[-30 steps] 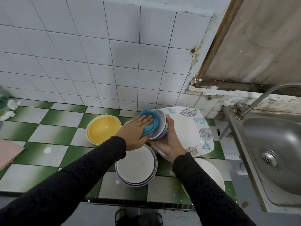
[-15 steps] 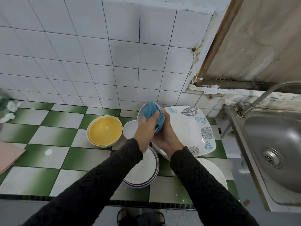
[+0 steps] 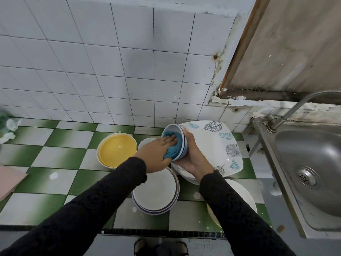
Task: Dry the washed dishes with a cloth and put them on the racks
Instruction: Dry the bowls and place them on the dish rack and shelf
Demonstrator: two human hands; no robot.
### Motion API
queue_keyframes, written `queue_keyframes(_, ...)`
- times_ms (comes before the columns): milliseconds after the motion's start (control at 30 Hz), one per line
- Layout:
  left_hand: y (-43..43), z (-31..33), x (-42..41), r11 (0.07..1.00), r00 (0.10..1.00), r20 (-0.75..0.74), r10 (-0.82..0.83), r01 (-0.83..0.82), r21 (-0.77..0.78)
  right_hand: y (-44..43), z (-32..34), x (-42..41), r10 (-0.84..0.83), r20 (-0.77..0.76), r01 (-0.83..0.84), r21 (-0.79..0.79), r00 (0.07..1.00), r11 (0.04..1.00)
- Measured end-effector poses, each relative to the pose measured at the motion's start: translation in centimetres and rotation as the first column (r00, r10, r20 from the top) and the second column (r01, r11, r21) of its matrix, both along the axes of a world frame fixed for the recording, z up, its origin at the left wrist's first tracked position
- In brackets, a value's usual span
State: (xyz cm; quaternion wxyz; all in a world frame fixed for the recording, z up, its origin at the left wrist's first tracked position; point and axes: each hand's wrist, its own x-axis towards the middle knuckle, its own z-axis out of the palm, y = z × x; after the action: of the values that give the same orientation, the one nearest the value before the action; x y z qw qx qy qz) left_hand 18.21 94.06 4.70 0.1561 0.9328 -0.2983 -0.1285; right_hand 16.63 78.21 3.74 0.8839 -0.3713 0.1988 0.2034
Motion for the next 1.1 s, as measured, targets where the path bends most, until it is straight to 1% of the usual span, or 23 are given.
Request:
queue_keyframes(67, -0.8, 0.7, -0.5, 0.983, 0.981, -0.187, 0.043, -0.075, -0.17, -0.2, 0.2, 0.4, -0.065, -0.007, 0.065, -0.007, 0.998, 0.998)
queue_keyframes(133, -1.4, 1.4, -1.1, 0.901, 0.912, -0.399, 0.094, -0.249, -0.356, -0.4, 0.3, 0.9, -0.115, -0.004, 0.115, -0.041, 0.993, 0.993)
queue_keyframes(167, -1.6, 1.8, -1.4, 0.834, 0.865, -0.491, 0.105, -0.346, -0.43, -0.6, 0.3, 1.2, -0.122, -0.012, 0.122, -0.048, 0.992, 0.991)
queue_keyframes(233, -2.1, 2.4, -1.8, 0.647, 0.763, -0.642, 0.075, -0.527, -0.551, -0.9, 0.3, 1.3, -0.111, -0.047, 0.112, 0.026, 0.993, 0.993)
queue_keyframes(267, -2.4, 2.6, -2.1, 0.549, 0.725, -0.688, 0.039, -0.591, -0.591, -0.9, 0.4, 1.2, -0.107, -0.071, 0.113, 0.089, 0.992, 0.99)
queue_keyframes(300, -2.8, 2.6, -2.3, 0.486, 0.719, -0.694, 0.012, -0.611, -0.625, -0.9, 0.5, 1.0, -0.11, -0.074, 0.118, 0.121, 0.991, 0.986)
queue_keyframes(333, -3.1, 2.4, -2.4, 0.49, 0.748, -0.663, 0.026, -0.588, -0.643, -0.8, 0.8, 0.8, -0.123, -0.069, 0.13, 0.12, 0.99, 0.984)
queue_keyframes(367, -3.3, 1.9, -2.5, 0.548, 0.794, -0.604, 0.068, -0.536, -0.643, -0.8, 1.0, 0.7, -0.147, -0.039, 0.149, 0.086, 0.988, 0.985)
queue_keyframes(433, -3.0, 0.7, -2.3, 0.706, 0.895, -0.419, 0.152, -0.395, -0.588, -0.9, 1.4, 0.7, -0.167, -0.014, 0.167, 0.024, 0.986, 0.986)
queue_keyframes(500, -2.4, -0.1, -1.9, 0.808, 0.963, -0.216, 0.163, -0.256, -0.531, -1.0, 2.0, 0.8, -0.133, -0.045, 0.133, 0.012, 0.99, 0.991)
queue_keyframes(567, -2.0, -0.6, -1.7, 0.852, 0.988, -0.074, 0.136, -0.155, -0.5, -1.4, 1.9, 0.9, -0.078, -0.109, 0.08, 0.016, 0.991, 0.997)
queue_keyframes(600, -1.8, -0.8, -1.7, 0.856, 0.991, -0.051, 0.125, -0.134, -0.498, -1.5, 1.7, 1.0, -0.05, -0.141, 0.055, 0.03, 0.989, 0.998)
queue_keyframes(667, -1.6, -1.0, -1.7, 0.825, 0.988, -0.1, 0.119, -0.155, -0.543, -1.8, 1.0, 1.2, 0.053, -0.154, -0.045, 0.055, 0.987, 0.997)
queue_keyframes(733, -1.5, -0.5, -1.7, 0.731, 0.964, -0.243, 0.111, -0.244, -0.637, -2.0, 0.2, 1.2, 0.127, -0.112, -0.123, 0.042, 0.985, 0.991)
queue_keyframes(767, -1.4, -0.2, -1.5, 0.67, 0.937, -0.332, 0.106, -0.314, -0.672, -2.2, -0.3, 1.1, 0.121, -0.106, -0.116, 0.051, 0.987, 0.992)
queue_keyframes(833, -1.2, 0.7, -1.3, 0.529, 0.849, -0.525, 0.065, -0.475, -0.703, -2.4, -1.0, 0.8, 0.083, -0.106, -0.069, 0.127, 0.991, 0.99)
queue_keyframes(900, -1.0, 1.3, -1.2, 0.363, 0.729, -0.682, -0.061, -0.62, -0.696, -2.3, -1.5, 0.5, 0.034, -0.117, -0.007, 0.224, 0.993, 0.975)
queue_keyframes(933, -0.8, 1.4, -1.0, 0.309, 0.692, -0.713, -0.111, -0.658, -0.686, -2.2, -1.6, 0.5, 0.004, -0.133, 0.031, 0.259, 0.991, 0.965)
queue_keyframes(967, -0.6, 1.3, -0.9, 0.279, 0.675, -0.727, -0.126, -0.679, -0.679, -2.1, -1.3, 0.4, -0.036, -0.149, 0.074, 0.255, 0.988, 0.964)
queue_keyframes(1100, 0.2, 1.1, -0.8, 0.136, 0.632, -0.766, -0.119, -0.754, -0.643, -2.4, -0.2, 0.3, -0.157, -0.089, 0.172, 0.206, 0.984, 0.963)
